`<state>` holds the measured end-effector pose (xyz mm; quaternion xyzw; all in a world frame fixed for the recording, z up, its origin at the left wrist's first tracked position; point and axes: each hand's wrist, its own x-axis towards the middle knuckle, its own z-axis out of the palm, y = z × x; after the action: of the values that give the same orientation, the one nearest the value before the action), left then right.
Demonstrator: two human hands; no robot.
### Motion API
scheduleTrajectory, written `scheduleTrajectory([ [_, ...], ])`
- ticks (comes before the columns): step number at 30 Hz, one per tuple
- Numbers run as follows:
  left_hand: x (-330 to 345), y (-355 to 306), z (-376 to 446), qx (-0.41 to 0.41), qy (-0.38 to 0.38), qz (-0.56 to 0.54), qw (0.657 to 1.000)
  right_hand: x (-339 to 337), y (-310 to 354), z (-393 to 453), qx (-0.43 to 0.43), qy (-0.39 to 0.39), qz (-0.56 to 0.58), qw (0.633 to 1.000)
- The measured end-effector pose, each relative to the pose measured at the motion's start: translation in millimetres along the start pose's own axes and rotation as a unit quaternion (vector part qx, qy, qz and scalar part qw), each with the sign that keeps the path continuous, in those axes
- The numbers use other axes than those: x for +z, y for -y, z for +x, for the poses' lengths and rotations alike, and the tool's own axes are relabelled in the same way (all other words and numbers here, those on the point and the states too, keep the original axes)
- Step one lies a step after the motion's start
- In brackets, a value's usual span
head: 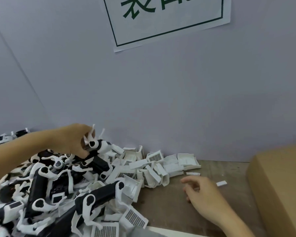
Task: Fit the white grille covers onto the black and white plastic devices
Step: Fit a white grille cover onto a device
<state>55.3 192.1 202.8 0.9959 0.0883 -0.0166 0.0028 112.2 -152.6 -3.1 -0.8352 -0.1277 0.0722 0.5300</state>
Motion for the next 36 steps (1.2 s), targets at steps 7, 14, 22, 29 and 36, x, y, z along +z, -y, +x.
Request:
scheduleTrajectory([
  [7,21,-43,8,-0.041,-0.205,-0.388,0.898,0,5,-1,-0.009,-0.020,0.035,0.999],
  [14,55,-154,0,-0.091,-0.155,-0.769,0.613,-5,15,-3,-0.042,-0.064,0.115,0.990],
  [22,171,-237,-13,-0.200,-0.083,-0.861,0.460,-14,21,-5,-0.094,-0.061,0.087,0.990],
  [29,178,-237,-3,-0.106,-0.049,-0.892,0.436,-6,16,-7,-0.113,-0.033,0.011,0.993],
  [36,183,-244,-4,-0.018,-0.096,-0.822,0.560,-1,14,-4,-0.119,-0.049,0.004,0.992],
])
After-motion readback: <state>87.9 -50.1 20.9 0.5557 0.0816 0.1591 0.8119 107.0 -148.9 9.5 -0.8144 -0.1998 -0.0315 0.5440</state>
